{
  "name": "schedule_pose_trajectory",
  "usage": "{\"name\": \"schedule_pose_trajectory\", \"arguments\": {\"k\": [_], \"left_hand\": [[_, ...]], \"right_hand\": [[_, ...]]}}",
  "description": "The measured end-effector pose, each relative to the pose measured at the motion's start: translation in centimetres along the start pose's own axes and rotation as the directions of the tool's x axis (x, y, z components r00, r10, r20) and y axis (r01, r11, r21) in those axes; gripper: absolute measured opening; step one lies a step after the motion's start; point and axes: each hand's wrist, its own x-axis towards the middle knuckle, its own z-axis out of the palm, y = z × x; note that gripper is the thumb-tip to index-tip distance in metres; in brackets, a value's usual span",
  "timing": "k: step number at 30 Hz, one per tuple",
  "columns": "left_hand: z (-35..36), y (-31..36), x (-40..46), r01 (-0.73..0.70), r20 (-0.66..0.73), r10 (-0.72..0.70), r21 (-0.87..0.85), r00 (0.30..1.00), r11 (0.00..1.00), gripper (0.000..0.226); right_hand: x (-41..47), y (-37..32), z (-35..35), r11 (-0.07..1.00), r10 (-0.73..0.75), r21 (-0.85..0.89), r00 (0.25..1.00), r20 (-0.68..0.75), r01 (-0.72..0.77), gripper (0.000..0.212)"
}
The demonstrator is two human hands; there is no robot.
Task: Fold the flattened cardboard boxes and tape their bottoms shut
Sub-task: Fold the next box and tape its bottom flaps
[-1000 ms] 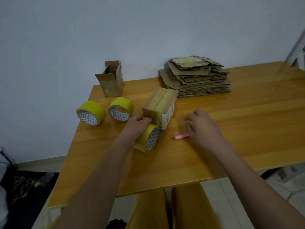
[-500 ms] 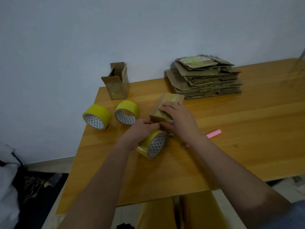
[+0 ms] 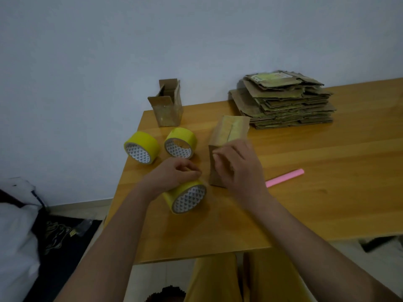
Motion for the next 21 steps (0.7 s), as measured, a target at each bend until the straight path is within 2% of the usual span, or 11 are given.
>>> {"name": "schedule_pose_trajectory", "arguments": {"k": [2,3,5,7,9,12,14,16,18,19,21], "left_hand": [[0.2,0.0,-0.3,-0.011,-0.011,0.011,-0.025,1.000,1.000,0.013],[0.4,0.0,-0.5,-0.018,-0.022,0.017,-0.027,1.000,0.999,0.014],[0.5,-0.1,-0.9,-0.036,-0.063,0.037,0.025,0.997,0.999,0.017],[0.5,-0.1,-1.4,-0.052,-0.107,0.058,0.062,0.993,0.997,0.023],[0.5,-0.1,-1.9,-0.078,-0.089,0.082,0.042,0.993,0.996,0.035],[0.6,-0.7,-3.1,-0.057,-0.022,0.056,-0.042,0.998,0.997,0.090],[0.1,-2.1,-3.7,-0.018,-0.034,0.015,-0.079,0.999,0.997,0.118],[-0.3,-3.6,-4.2,-0.019,-0.063,0.014,-0.064,0.998,0.998,0.110],[-0.7,-4.7,-4.6,-0.075,-0.154,0.066,-0.050,0.986,0.996,0.084],[-0.9,-5.2,-4.8,-0.121,-0.211,0.106,-0.062,0.972,0.991,0.071],[-1.7,-5.8,-5.3,-0.205,-0.294,0.175,-0.075,0.940,0.976,0.049]], "right_hand": [[-1.1,-1.4,1.2,0.954,0.252,0.095,0.934,0.253,-0.283,0.036],[-1.6,-1.7,1.6,0.884,0.374,0.115,0.834,0.406,-0.452,0.041],[-2.1,-1.9,1.9,0.689,0.488,0.216,0.663,0.568,-0.692,0.042],[-2.2,-1.9,1.7,0.540,0.521,0.315,0.604,0.603,-0.780,0.031],[-2.1,-2.0,1.6,0.502,0.552,0.334,0.593,0.586,-0.798,0.026],[-1.8,-2.4,1.7,0.554,0.617,0.279,0.612,0.494,-0.784,0.024],[-1.8,-2.9,1.5,0.532,0.647,0.297,0.607,0.461,-0.793,0.026],[-2.0,-3.6,1.6,0.456,0.667,0.368,0.585,0.462,-0.811,0.028],[-2.3,-4.5,2.0,0.386,0.668,0.419,0.562,0.487,-0.822,0.029],[-2.3,-4.9,2.3,0.387,0.660,0.415,0.562,0.499,-0.823,0.031],[-2.5,-5.4,3.2,0.510,0.629,0.308,0.593,0.503,-0.803,0.037]]}}
